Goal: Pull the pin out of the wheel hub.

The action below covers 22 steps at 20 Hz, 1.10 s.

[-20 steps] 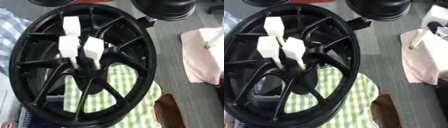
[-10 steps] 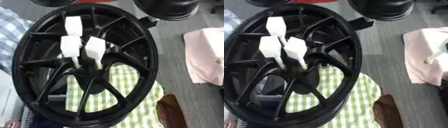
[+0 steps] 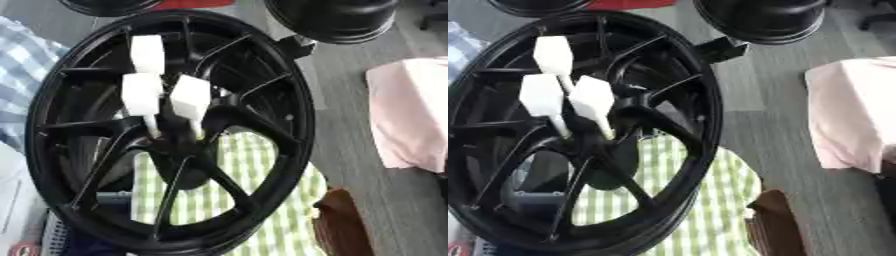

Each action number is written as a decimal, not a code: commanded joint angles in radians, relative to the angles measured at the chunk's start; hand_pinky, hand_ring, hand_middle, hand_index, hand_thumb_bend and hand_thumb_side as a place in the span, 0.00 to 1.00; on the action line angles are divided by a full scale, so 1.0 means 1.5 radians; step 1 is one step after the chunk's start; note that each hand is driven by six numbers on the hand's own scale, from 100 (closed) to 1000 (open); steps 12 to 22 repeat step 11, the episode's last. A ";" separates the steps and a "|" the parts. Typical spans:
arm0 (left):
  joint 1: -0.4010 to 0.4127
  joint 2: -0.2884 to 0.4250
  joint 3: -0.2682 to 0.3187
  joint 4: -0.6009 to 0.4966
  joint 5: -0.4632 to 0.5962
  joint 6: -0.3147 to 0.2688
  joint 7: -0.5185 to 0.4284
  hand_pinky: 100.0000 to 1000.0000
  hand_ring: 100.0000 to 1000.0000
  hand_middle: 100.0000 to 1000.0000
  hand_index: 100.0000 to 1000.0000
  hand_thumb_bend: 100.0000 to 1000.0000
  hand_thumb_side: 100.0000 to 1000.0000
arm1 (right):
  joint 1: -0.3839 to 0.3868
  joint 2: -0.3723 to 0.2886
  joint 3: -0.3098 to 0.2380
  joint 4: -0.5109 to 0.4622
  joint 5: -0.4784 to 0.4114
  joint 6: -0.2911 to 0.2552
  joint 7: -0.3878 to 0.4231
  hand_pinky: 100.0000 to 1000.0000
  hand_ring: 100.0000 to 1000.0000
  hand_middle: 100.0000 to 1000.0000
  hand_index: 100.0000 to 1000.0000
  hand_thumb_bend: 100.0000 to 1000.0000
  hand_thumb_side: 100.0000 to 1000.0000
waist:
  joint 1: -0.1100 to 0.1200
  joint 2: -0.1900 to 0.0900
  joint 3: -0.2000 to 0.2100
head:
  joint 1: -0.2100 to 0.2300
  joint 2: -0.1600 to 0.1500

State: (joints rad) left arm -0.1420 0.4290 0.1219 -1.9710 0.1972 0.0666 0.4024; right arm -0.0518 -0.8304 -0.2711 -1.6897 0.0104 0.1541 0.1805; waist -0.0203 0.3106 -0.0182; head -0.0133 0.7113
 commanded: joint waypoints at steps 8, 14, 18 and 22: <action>-0.008 0.011 0.005 -0.014 0.001 0.001 -0.001 0.69 0.60 0.59 0.75 0.00 0.73 | -0.056 -0.035 0.039 -0.110 -0.098 -0.025 -0.044 0.93 0.80 0.72 0.78 0.00 0.35 | -0.003 -0.016 0.014 | -0.006 -0.003; -0.011 0.011 0.002 -0.013 0.002 0.001 -0.004 0.69 0.60 0.59 0.75 0.00 0.73 | -0.095 -0.042 0.071 -0.144 -0.128 -0.020 -0.021 0.93 0.80 0.71 0.78 0.00 0.34 | -0.004 -0.017 0.019 | -0.009 -0.003; -0.011 0.011 0.002 -0.013 0.002 0.001 -0.004 0.69 0.60 0.59 0.75 0.00 0.73 | -0.095 -0.042 0.071 -0.144 -0.128 -0.020 -0.021 0.93 0.80 0.71 0.78 0.00 0.34 | -0.004 -0.017 0.019 | -0.009 -0.003; -0.011 0.011 0.002 -0.013 0.002 0.001 -0.004 0.69 0.60 0.59 0.75 0.00 0.73 | -0.095 -0.042 0.071 -0.144 -0.128 -0.020 -0.021 0.93 0.80 0.71 0.78 0.00 0.34 | -0.004 -0.017 0.019 | -0.009 -0.003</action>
